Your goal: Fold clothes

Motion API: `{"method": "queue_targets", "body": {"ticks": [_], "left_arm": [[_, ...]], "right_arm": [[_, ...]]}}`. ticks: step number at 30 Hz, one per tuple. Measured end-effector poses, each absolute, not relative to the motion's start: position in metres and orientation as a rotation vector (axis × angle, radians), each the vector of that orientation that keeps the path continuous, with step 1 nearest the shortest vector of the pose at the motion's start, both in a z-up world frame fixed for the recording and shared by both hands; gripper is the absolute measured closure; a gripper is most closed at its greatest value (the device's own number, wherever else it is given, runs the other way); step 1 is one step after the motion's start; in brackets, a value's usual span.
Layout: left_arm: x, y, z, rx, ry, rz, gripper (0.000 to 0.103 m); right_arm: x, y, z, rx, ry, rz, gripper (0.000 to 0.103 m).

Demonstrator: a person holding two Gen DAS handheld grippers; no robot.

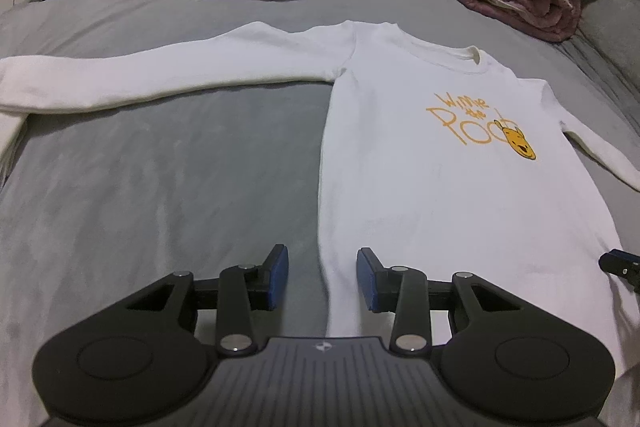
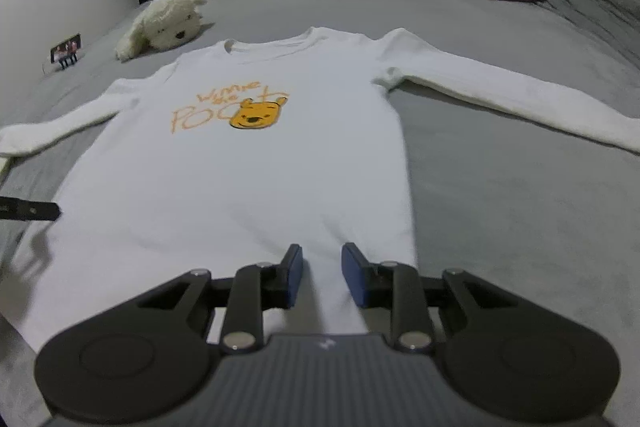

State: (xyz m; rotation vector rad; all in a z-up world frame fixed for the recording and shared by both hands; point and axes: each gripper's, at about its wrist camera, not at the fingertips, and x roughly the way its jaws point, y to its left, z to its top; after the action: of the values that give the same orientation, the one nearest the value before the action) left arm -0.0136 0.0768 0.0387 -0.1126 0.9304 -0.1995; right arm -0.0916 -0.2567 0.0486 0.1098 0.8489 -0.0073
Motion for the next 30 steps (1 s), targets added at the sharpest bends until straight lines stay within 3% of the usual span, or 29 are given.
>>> {"method": "queue_targets", "body": {"ticks": [23,30], "left_arm": [[-0.053,0.087,0.044,-0.124,0.948,-0.273,0.067],[-0.063,0.088,0.042,-0.131,0.966,-0.302,0.073]], "right_arm": [[-0.151,-0.272,0.049,0.118,0.889,-0.03,0.079],[-0.174,-0.27,0.05,0.118,0.893,-0.026,0.079]]}}
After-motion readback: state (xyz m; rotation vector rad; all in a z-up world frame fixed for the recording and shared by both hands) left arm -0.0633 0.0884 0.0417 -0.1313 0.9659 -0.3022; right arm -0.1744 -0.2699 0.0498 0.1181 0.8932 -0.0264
